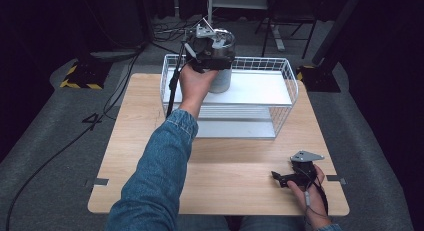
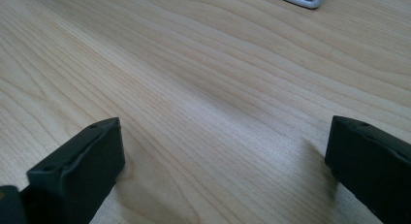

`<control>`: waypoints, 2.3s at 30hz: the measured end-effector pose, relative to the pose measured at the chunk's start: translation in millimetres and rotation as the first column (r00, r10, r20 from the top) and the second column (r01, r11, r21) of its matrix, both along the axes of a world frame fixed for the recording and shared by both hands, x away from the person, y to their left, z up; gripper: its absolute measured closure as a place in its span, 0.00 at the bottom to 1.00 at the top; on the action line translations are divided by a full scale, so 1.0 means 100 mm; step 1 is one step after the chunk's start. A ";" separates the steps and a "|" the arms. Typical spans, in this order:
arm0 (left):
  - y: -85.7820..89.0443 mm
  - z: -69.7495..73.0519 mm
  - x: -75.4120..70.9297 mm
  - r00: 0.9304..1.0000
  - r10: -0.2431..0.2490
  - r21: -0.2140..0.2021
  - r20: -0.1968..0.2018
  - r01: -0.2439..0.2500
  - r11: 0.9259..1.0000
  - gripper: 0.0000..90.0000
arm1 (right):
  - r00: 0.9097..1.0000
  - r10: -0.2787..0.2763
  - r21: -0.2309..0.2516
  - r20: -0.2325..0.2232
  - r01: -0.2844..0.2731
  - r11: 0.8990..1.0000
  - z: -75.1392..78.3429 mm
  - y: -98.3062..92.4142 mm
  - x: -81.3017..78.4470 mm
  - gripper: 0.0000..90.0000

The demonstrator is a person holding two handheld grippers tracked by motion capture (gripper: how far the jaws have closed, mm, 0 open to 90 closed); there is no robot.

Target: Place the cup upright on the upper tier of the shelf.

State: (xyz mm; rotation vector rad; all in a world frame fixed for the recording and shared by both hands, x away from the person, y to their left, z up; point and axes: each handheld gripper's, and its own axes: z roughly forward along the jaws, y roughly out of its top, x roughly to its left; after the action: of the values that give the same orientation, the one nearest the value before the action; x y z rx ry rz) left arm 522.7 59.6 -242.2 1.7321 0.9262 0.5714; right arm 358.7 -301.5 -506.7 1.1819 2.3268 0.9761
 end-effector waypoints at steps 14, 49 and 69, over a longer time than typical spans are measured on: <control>-0.07 -0.03 -0.01 0.999 0.010 0.025 0.031 -0.011 1.000 0.03 | 1.000 -0.002 0.002 0.000 0.002 1.000 0.00 0.00 0.00 0.01; 0.38 0.18 -0.86 0.985 -0.078 -0.040 0.154 0.085 0.996 0.00 | 0.999 0.034 -0.001 0.000 -0.034 0.999 0.00 0.01 0.05 0.01; 0.65 0.07 -1.54 0.979 -0.145 -0.009 0.140 0.148 0.989 0.00 | 0.999 0.046 -0.003 -0.001 -0.046 0.999 0.00 0.01 0.07 0.01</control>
State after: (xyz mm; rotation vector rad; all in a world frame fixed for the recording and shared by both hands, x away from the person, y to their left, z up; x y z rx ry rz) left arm 369.0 124.4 -235.3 1.7041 0.6979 0.5761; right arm 365.4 -300.4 -506.8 1.1326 2.3649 0.9874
